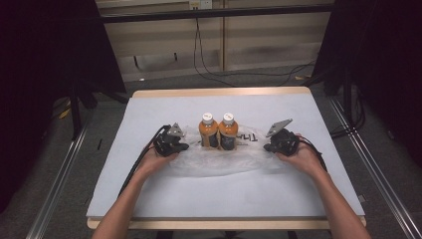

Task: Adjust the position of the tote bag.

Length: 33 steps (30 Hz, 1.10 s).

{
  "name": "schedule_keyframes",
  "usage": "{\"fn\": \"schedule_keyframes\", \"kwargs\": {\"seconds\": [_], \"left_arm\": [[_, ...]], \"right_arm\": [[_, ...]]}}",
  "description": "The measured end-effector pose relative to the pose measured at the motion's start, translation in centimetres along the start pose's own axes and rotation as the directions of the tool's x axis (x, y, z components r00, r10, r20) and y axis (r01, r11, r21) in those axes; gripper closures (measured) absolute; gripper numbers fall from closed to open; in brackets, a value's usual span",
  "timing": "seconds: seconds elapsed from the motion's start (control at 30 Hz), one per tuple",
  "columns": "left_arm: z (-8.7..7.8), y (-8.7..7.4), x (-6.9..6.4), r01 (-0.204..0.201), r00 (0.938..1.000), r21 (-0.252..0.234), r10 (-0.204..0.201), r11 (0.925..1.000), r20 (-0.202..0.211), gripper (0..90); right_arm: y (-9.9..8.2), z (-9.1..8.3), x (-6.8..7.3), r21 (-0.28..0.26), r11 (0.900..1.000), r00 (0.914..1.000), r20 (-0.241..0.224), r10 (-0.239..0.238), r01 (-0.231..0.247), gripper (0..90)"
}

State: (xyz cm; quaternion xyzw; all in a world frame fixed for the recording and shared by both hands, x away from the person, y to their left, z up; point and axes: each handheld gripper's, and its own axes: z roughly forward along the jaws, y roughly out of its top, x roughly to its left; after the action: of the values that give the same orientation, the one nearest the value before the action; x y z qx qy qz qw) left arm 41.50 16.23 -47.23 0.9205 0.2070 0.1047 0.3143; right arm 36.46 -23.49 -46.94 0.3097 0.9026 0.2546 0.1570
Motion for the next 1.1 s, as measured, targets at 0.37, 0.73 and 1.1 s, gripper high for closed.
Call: {"fn": "schedule_keyframes", "kwargs": {"seconds": [0.37, 0.73, 1.1], "left_arm": [[-0.8, 2.5, -0.4, -0.044, 0.9987, -0.037, 0.045, 0.9983, 0.025, 90.0], [0.4, 5.0, -0.4, -0.124, 0.9912, 0.035, 0.123, 0.9916, 0.049, 90.0], [1.9, 3.8, -0.5, -0.087, 0.9916, 0.050, 0.081, 0.9950, 0.100, 90.0]], "right_arm": [[3.4, -0.9, 0.9, -0.135, 0.9899, 0.9965, -0.078, 0.032, -0.042, 90.0], [7.4, 2.7, 1.1, -0.053, 0.9983, 0.9910, -0.133, 0.018, -0.025, 90.0], [6.4, 3.6, 1.0, 0.067, 0.9969, 0.9842, -0.169, 0.052, -0.041, 90.0]]}}
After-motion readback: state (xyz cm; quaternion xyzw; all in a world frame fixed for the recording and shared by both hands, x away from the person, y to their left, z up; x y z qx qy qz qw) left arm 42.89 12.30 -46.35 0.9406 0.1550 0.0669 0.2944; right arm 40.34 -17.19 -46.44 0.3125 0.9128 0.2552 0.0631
